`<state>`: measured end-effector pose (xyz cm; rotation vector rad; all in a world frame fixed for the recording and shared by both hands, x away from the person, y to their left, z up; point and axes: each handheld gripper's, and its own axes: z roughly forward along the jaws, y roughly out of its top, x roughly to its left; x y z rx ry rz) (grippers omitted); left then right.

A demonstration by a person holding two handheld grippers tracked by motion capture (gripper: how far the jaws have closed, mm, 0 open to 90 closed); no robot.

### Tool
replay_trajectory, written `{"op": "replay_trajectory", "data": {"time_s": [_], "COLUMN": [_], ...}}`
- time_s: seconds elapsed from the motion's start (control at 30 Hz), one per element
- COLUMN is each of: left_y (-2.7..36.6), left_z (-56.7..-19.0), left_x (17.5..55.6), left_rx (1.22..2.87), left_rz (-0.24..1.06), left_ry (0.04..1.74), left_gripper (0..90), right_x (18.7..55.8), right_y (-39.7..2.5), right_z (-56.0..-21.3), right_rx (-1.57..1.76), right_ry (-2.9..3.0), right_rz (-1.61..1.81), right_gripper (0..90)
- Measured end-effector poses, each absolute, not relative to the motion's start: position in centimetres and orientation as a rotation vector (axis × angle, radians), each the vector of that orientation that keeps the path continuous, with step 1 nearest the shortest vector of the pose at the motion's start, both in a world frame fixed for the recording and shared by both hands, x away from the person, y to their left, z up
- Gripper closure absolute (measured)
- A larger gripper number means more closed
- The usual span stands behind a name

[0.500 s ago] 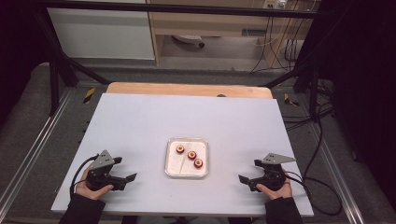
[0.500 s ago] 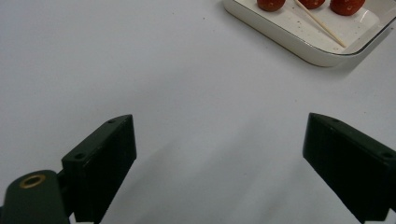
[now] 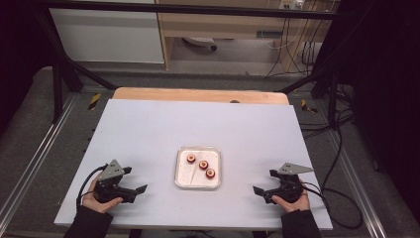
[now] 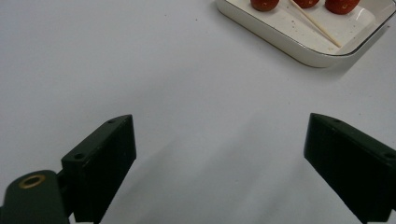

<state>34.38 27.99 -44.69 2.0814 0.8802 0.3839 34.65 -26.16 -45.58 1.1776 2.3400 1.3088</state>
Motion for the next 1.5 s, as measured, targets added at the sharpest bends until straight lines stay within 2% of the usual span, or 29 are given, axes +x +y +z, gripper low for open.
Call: {"op": "replay_trajectory", "data": {"time_s": [0.93,1.5], "left_y": [27.6,25.4], "left_z": [-44.7,-43.5], "left_x": [34.3,34.1], "left_rx": [2.087,2.092], "left_rz": [0.381,0.389], "left_ry": [0.879,0.869], "left_gripper": [9.7,13.5], "right_x": [34.7,34.7], "right_y": [-26.1,-26.0], "right_z": [-45.5,-45.4], "right_rx": [1.177,1.173], "right_ry": [2.332,2.333], "right_rz": [1.315,1.309], "right_gripper": [1.2,1.2]}}
